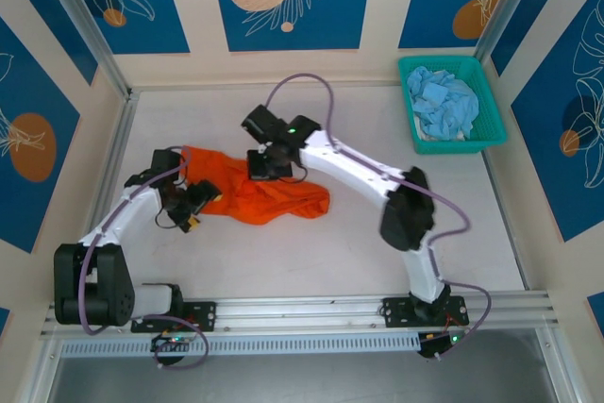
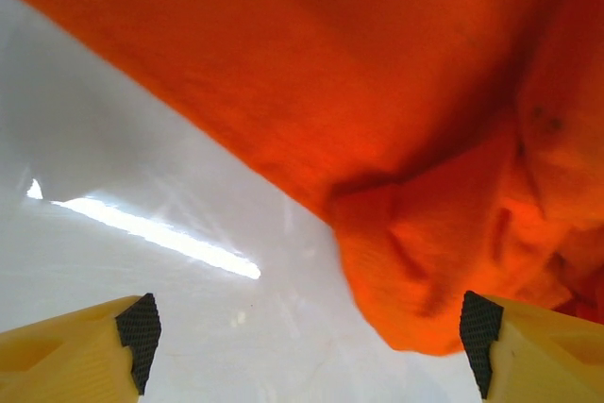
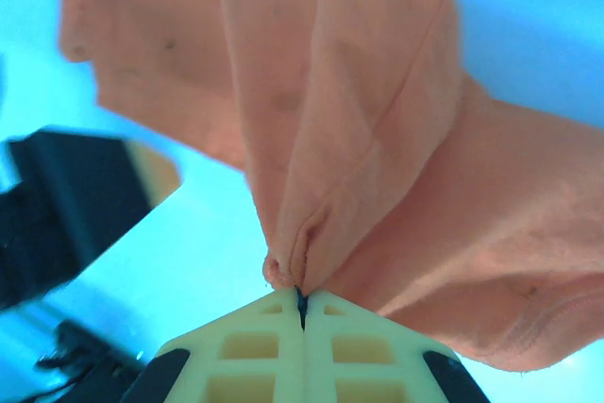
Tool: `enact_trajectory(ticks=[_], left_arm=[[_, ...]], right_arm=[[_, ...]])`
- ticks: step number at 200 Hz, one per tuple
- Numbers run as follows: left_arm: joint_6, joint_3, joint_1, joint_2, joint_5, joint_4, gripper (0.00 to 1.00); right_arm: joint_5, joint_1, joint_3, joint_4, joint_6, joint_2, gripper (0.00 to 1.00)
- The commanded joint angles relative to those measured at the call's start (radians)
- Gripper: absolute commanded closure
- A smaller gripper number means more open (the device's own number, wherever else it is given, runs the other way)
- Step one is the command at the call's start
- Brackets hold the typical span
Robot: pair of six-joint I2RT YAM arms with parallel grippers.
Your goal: Fold and stack the t-shirts
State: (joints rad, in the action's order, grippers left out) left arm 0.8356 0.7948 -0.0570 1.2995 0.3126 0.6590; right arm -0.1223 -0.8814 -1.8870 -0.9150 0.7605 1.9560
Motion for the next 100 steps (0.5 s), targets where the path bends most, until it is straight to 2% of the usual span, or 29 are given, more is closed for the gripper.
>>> enact_trajectory(ticks=[1, 21, 36, 63, 87, 100], left_arm=[[-0.028, 0.036, -0.04, 0.001, 0.057, -0.058, 0.14], [0.014, 0.019, -0.057, -0.01, 0.057, -0.093, 0.11], [0.07, -0.002, -0.063, -0.018, 0.051, -0.122, 0.1], [0.179, -0.015, -0.066, -0.04, 0.017, -0.1, 0.09], [0.237, 0.021, -0.068, -0.085, -0.067, 0.01, 0.09], [0.257, 0.046, -0.072, -0.102, -0.114, 0.066, 0.08]], right_arm=[[0.074, 0.04, 0.234, 0.104, 0.036, -0.183, 0.99], [0.091, 0.088, 0.471, 0.179, 0.059, -0.373, 0.99], [0.152, 0.165, 0.629, 0.213, 0.095, -0.489, 0.99], [0.232, 0.393, 0.841, 0.162, 0.196, -0.652, 1.0], [0.312, 0.589, 1.0, 0.13, 0.278, -0.792, 1.0], [0.306, 0.675, 1.08, 0.113, 0.313, -0.87, 0.99]])
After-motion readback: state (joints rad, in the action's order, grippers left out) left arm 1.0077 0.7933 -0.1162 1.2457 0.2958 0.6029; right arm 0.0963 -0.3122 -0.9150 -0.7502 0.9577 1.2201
